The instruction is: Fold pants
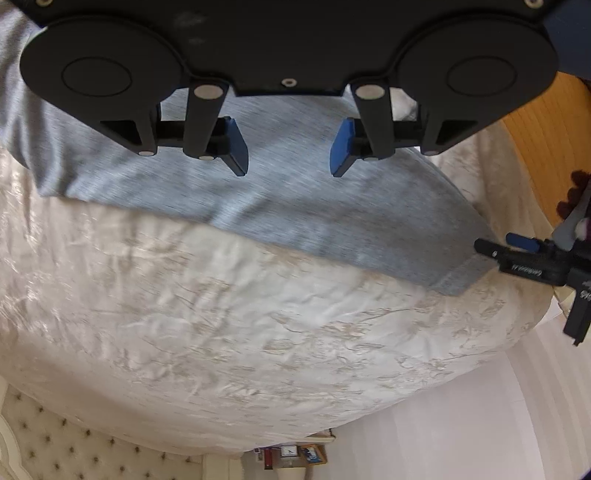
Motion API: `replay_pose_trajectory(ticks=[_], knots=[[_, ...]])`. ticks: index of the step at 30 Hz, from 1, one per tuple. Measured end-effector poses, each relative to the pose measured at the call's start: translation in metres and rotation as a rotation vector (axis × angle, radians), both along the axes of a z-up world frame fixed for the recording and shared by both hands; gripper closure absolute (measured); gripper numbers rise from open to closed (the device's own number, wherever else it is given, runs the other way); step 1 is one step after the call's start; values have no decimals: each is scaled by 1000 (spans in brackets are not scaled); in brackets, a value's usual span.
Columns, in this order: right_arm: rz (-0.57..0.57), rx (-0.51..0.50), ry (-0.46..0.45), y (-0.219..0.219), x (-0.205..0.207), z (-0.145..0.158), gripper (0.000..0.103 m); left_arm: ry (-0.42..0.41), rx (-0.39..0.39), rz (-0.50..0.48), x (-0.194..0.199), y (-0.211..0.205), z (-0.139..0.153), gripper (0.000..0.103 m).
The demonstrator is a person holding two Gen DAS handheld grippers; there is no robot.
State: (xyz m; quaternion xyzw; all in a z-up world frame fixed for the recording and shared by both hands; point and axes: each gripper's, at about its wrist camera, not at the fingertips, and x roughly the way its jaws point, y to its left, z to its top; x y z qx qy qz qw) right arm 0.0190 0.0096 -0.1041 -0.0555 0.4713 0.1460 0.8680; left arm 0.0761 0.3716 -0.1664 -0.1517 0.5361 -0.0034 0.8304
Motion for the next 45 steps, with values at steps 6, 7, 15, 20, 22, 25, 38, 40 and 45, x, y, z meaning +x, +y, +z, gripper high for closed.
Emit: replay_pose_trajectory(ticks=[6,7,15,20,22,25,38,40,45], knots=[[6,-16,-4,29,3,5,49,-44,41,-136,22,11,-1,12],[7,-19,-5,33,4,6,49,-47,44,-157,25,13,-1,12],[-14,-32,-3,50,22,4,48,47,-76,-305,63,18,-36,8],[-24,-34,8,57,28,2,48,74,-162,-325,75,23,-52,1],[-26,-35,15,60,30,0,47,77,-194,-323,77,26,-55,1],[-27,-36,28,64,33,-3,47,77,-239,-318,80,31,-54,1],[-32,-17,83,68,55,-16,46,76,-421,-319,68,20,-44,3],[-28,-18,84,69,57,-16,46,114,-386,-298,78,18,-54,3],[-29,-16,86,71,61,-16,46,101,-320,-275,86,13,-52,44]])
